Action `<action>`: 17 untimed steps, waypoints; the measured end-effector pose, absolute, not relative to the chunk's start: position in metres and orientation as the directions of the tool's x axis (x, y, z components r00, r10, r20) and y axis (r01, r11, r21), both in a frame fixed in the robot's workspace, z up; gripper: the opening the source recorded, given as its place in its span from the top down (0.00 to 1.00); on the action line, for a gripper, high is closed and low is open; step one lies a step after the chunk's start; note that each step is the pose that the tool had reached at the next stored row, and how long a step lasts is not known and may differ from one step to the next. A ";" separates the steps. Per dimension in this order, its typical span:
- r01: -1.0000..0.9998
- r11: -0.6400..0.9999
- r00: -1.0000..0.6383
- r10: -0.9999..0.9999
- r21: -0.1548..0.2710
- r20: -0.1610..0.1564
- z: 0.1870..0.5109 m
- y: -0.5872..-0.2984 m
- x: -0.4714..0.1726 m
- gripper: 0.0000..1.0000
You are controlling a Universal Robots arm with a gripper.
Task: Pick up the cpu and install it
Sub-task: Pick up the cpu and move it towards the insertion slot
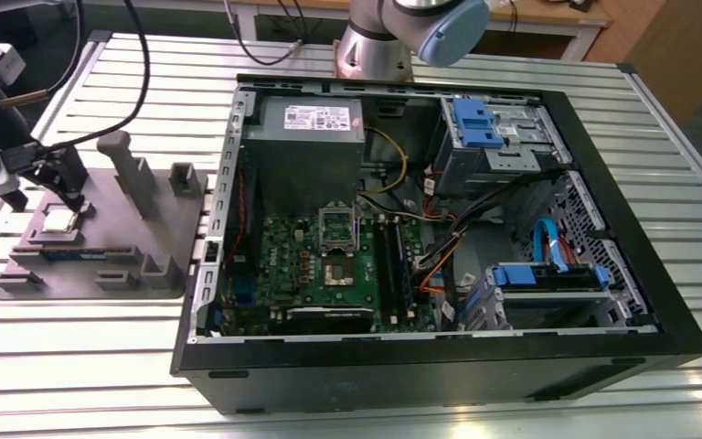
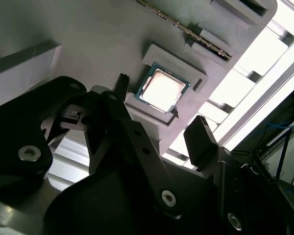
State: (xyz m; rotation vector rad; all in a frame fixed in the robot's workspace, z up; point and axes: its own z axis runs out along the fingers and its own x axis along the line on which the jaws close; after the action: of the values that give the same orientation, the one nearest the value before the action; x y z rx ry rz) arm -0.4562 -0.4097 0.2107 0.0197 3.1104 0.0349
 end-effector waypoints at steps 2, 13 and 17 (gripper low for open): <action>0.012 1.000 -0.999 0.013 0.023 -0.031 0.207 -0.410 -0.456 0.28; 0.012 1.000 -0.999 0.013 0.023 -0.031 0.189 -0.412 -0.456 0.28; 0.012 1.000 -0.999 0.013 0.023 -0.034 0.187 -0.412 -0.456 0.28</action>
State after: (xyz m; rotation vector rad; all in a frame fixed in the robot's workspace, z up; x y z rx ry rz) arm -0.4561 -0.4118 0.1869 0.0194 3.1075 0.0348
